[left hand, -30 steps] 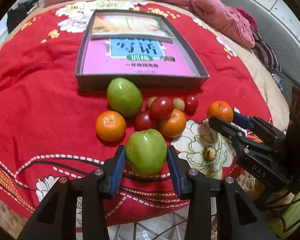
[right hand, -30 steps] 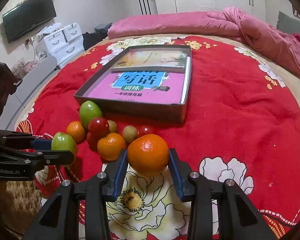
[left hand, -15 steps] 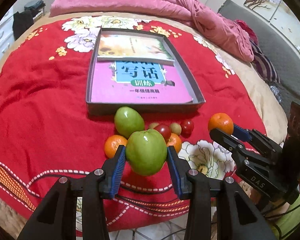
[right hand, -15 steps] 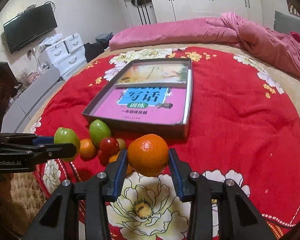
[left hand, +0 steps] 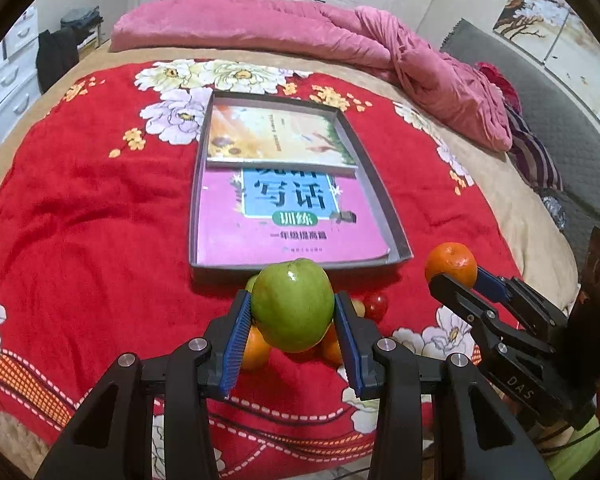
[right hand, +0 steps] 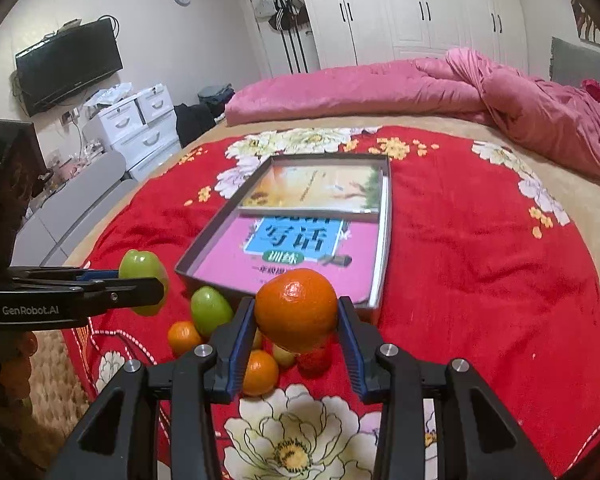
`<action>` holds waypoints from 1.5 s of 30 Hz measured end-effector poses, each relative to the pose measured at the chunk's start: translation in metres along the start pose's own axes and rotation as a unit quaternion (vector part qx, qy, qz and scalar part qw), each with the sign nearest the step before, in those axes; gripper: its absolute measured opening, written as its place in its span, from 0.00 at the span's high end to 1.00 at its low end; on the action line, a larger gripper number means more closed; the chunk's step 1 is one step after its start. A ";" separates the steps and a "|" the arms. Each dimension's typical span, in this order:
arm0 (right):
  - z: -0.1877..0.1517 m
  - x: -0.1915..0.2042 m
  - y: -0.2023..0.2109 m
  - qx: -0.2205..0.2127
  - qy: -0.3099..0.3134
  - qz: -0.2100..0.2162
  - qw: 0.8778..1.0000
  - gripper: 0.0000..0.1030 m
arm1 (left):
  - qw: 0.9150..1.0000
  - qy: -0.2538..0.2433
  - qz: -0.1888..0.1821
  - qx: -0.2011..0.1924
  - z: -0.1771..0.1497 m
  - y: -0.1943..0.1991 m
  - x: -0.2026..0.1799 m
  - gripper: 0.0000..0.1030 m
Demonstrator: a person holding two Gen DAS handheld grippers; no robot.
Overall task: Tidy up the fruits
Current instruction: 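Lift and carry the green fruit and tangerine over the tray with both tools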
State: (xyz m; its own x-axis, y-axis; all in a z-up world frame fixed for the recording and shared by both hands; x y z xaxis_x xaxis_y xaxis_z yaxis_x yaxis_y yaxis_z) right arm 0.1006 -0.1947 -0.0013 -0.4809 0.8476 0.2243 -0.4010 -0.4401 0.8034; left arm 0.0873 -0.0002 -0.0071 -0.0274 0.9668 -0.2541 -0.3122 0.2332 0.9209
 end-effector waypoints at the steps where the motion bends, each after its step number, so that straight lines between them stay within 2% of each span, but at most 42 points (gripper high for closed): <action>1: 0.002 0.000 0.000 -0.002 0.001 -0.001 1.000 0.60 | 1.000 0.001 0.000 -0.002 0.002 0.001 0.000 0.58; 18: 0.039 -0.013 0.005 -0.033 -0.012 -0.004 0.999 0.60 | 0.999 0.016 0.010 -0.042 0.053 0.008 0.001 0.58; 45: 0.069 -0.024 -0.037 -0.010 -0.026 -0.005 1.000 0.60 | 0.998 0.014 0.056 0.007 0.081 -0.062 0.013 0.58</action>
State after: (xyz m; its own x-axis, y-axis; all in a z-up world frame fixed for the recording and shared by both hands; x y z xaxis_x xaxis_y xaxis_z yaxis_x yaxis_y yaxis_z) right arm 0.1803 -0.1781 0.0020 -0.4355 0.8660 0.2459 -0.4206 -0.4372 0.7949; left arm 0.1830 0.0064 -0.0438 -0.0875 0.9837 -0.1571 -0.2919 0.1254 0.9482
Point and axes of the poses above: each gripper's, at about its wrist camera, not at the fingertips, and y roughly against the way its jaws point, x to its left, z to its top, the point moved 3 cm from there along -y, roughly the way its jaws point, and after that the axes turned 14 degrees about x, right-handed, at the moved point
